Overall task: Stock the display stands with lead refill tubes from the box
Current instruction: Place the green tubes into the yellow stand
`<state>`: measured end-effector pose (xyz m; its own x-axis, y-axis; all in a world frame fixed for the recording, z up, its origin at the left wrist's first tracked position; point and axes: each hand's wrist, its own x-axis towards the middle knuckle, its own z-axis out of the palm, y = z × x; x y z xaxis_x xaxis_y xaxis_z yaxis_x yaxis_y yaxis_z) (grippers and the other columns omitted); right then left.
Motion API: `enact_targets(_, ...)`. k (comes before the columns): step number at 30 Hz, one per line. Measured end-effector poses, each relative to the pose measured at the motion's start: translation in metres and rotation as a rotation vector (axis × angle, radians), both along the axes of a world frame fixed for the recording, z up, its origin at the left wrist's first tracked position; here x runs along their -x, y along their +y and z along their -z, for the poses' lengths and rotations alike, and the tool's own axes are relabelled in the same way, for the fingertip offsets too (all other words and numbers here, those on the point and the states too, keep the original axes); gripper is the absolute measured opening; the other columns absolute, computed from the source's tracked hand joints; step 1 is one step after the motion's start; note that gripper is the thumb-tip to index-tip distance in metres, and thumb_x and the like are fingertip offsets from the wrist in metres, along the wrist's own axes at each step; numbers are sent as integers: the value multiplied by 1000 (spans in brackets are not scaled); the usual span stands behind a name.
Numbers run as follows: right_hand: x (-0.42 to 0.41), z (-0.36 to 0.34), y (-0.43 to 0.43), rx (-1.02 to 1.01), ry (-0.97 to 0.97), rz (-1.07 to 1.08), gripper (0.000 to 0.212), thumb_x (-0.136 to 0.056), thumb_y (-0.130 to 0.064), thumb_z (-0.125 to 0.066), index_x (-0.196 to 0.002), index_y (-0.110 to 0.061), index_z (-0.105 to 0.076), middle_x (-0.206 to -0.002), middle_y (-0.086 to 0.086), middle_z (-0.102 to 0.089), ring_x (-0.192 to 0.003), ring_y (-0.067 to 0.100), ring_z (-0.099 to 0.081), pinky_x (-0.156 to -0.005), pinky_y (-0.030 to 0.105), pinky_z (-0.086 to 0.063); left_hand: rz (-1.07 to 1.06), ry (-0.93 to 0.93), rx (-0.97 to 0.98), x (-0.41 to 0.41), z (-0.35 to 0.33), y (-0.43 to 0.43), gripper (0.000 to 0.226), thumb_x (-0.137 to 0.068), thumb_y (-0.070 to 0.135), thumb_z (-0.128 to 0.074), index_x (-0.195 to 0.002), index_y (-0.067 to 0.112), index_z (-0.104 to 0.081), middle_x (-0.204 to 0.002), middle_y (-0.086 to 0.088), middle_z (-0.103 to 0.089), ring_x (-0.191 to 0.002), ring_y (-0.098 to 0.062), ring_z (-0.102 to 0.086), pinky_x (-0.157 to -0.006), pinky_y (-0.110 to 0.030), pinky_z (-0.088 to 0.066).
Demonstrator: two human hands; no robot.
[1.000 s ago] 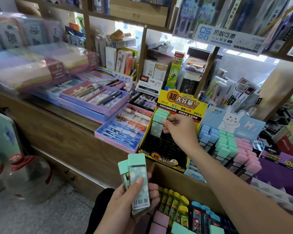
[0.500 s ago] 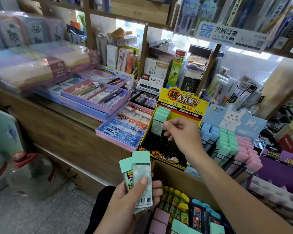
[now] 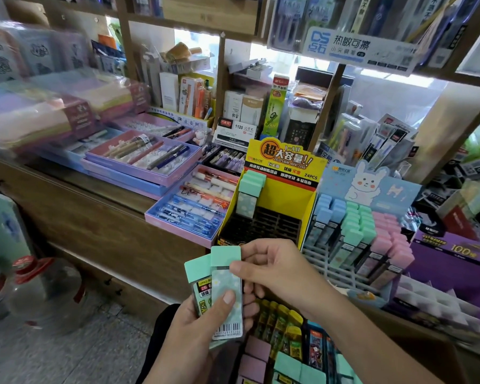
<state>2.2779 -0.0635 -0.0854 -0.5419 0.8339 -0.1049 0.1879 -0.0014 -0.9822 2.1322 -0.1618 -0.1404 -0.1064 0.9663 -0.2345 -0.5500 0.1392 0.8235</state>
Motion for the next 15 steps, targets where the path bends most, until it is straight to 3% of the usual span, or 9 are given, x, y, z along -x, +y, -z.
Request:
enact_targets(3, -1, 1, 0, 4, 12, 25, 17, -92, -20, -78, -104, -8, -76, -89, 23, -75, -63, 16, -64, -52, 23, -49, -11, -38, 21, 1, -2, 0, 33, -74, 26, -75, -101, 7, -79, -103, -31, -73, -91, -43, -74, -64, -40, -62)
enact_targets(10, -6, -13, 22, -47, 127, 204, 11, -93, -16, -75, -99, -7, -74, -80, 12, -77, -59, 15, -65, -50, 22, -51, 2, -330, 117, 2, -2, 1, 47, -85, 41, -57, -106, 4, -76, -112, -33, -70, -99, -46, -72, -67, -44, -63)
enact_targets(15, -8, -27, 51, -183, 120, 382, 7, -93, -16, -75, -98, -12, -74, -77, 9, -76, -65, 20, -67, -58, 26, -56, -6, -320, 115, 2, -4, 1, 56, -79, 38, -59, -119, -1, -59, -103, -37, -70, -83, -44, -75, -56, -42, -61)
